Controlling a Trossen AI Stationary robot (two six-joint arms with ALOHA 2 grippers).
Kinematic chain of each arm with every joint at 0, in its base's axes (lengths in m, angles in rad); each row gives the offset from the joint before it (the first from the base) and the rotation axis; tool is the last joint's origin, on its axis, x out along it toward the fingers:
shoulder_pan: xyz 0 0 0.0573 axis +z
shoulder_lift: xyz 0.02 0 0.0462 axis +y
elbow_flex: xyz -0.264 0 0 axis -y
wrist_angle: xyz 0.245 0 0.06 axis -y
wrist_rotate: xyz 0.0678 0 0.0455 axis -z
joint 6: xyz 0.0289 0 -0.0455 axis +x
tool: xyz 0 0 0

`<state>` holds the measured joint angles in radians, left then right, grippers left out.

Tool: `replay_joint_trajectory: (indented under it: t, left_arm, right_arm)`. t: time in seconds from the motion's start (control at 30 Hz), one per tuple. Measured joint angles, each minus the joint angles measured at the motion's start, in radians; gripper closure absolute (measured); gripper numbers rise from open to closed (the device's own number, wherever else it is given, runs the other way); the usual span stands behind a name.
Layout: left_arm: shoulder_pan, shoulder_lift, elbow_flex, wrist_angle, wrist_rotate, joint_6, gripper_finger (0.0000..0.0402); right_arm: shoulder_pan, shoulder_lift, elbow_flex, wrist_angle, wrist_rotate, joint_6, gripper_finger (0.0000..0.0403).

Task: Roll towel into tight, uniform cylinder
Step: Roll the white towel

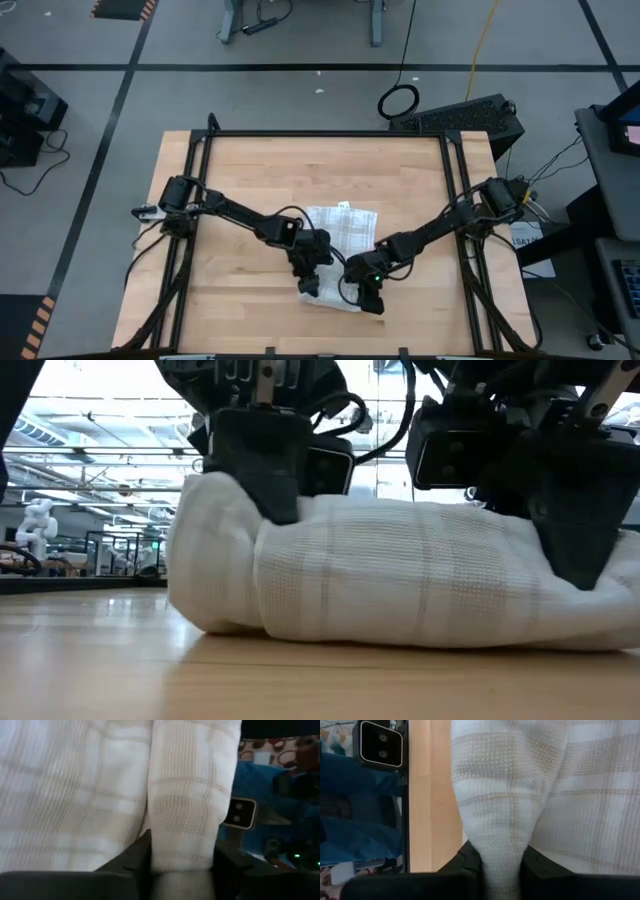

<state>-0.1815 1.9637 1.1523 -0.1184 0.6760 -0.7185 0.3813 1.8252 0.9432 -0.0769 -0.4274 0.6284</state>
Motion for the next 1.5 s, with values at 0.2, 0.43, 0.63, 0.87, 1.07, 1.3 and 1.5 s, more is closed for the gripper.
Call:
replay_joint_trajectory:
  t: [0.2,0.43,0.63,0.87,1.07,1.3,1.5]
  left_arm:
    - [0.006,-0.046,0.0,-0.162,-0.014,0.094,0.0173]
    - [0.02,-0.174,-0.001,-0.379,-0.045,0.307,0.0129]
    - [-0.055,-0.291,-0.001,-0.381,-0.299,0.36,0.0127]
    - [-0.261,-0.302,-0.001,-0.327,-0.773,0.359,0.0093]
    - [-0.434,-0.297,-0.001,-0.274,-0.993,0.338,0.0074]
    - [-0.529,-0.222,0.0,-0.165,-1.14,0.416,0.0073]
    - [-0.51,-0.127,-0.001,-0.045,-1.224,0.496,0.0073]
  right_arm:
    - [0.0,0.0,0.0,0.0,-0.008,0.009,0.0353]
    - [0.002,0.0,0.0,0.001,-0.007,0.027,0.0353]
    - [0.001,0.0,0.0,0.012,-0.005,0.025,0.0353]
    - [-0.002,0.006,0.0,0.058,0.002,0.037,0.0353]
    - [-0.01,0.007,-0.011,0.076,-0.015,0.043,0.0353]
    - [-0.032,0.006,-0.11,0.245,-0.056,0.14,0.0353]
    - [-0.049,0.006,-0.141,0.307,-0.079,0.169,0.0353]
